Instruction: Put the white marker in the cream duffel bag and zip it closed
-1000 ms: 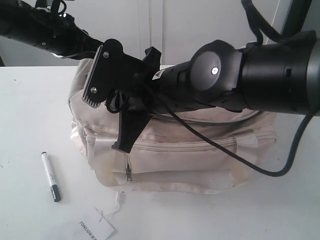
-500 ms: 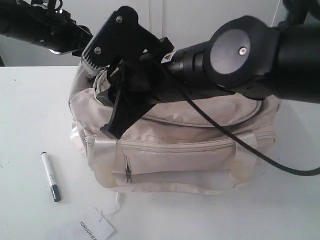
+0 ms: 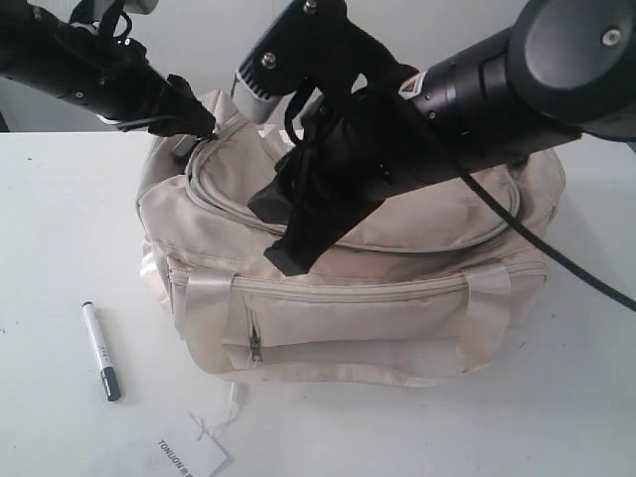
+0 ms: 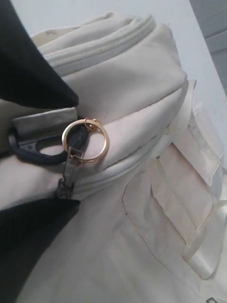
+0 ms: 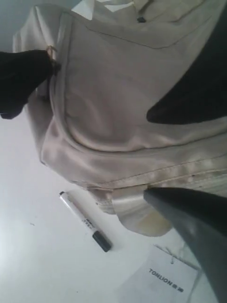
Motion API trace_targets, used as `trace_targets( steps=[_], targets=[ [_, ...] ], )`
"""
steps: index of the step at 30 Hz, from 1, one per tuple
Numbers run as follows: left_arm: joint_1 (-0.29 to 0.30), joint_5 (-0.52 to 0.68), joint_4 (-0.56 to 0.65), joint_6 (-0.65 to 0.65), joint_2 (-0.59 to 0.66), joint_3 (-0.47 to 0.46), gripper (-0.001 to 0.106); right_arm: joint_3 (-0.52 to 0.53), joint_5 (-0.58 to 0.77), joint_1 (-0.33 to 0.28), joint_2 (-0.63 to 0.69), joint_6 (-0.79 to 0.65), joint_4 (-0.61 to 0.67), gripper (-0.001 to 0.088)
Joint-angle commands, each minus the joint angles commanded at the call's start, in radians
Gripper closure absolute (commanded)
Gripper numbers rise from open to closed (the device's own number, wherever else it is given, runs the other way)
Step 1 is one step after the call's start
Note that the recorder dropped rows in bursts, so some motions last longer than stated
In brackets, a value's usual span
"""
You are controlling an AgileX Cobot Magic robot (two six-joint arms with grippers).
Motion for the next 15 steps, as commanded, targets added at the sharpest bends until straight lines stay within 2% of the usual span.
trace_targets(
  steps=[7,15],
  targets=[
    [0.0,0.081,0.08,0.002,-0.1,0.0,0.045,0.0,0.074,-0.003,-0.011,0.204,-0.099,0.0453],
    [0.0,0.183,0.086,0.033,-0.16,0.0,0.045,0.0,0.173,-0.073,-0.032,0.246,-0.108,0.0454]
  ],
)
